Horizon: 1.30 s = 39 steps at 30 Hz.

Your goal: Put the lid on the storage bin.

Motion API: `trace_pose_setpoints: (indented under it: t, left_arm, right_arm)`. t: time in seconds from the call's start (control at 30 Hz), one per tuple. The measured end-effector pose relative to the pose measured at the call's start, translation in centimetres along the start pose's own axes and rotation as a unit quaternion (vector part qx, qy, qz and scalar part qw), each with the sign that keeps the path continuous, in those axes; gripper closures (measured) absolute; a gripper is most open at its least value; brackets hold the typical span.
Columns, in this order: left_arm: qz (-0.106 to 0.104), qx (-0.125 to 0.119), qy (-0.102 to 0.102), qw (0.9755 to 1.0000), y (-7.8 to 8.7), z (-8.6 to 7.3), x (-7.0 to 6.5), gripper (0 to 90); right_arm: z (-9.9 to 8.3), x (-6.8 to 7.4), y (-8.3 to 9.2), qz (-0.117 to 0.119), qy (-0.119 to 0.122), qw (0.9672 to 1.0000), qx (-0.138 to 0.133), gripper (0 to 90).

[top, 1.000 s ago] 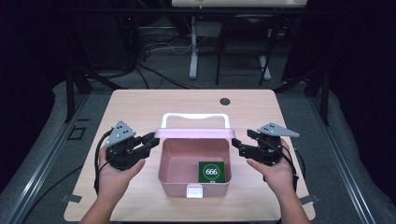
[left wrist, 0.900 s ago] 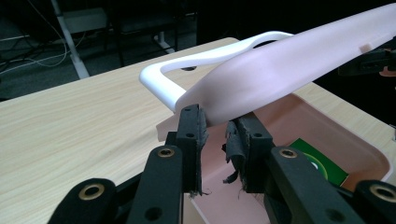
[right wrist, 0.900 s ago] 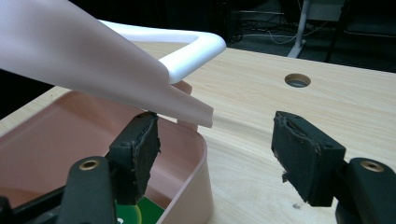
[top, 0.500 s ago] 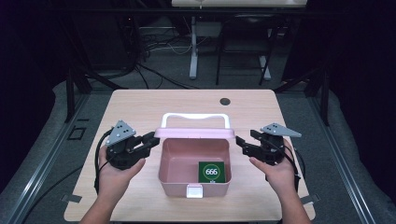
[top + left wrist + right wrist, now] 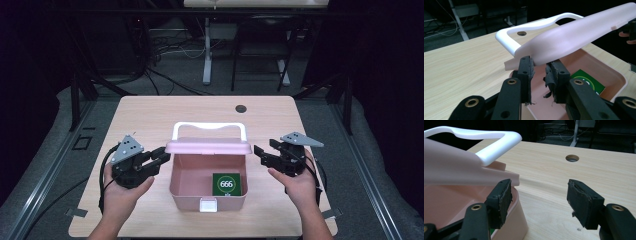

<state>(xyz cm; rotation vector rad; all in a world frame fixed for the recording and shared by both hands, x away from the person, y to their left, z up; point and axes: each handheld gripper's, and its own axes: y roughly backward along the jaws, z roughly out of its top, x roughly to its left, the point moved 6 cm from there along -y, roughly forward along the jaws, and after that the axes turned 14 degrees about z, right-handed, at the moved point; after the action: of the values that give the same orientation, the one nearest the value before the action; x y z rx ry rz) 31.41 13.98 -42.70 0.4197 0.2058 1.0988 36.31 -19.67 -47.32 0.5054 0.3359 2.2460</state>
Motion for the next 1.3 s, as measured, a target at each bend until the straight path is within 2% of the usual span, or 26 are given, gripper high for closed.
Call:
trace_pose_setpoints:
  t: [0.27,0.8,1.3]
  left_arm:
    - [-0.005,0.003,0.001,1.0000,0.3,-0.9,-0.2,73.3]
    - [-0.016,0.011,-0.012,0.9998,0.9,-2.6,-0.6,73.2]
    - [-0.022,0.018,-0.011,0.9995,1.2,-4.1,-0.9,73.2]
  right_arm:
    - [-0.1,-0.1,0.0,-0.001,-0.004,1.0000,-0.002,36.3]
    - [-0.3,-0.3,-0.1,-0.002,-0.007,1.0000,-0.001,36.1]
    - [-0.4,-0.4,-0.2,-0.001,-0.007,1.0000,0.000,36.1]
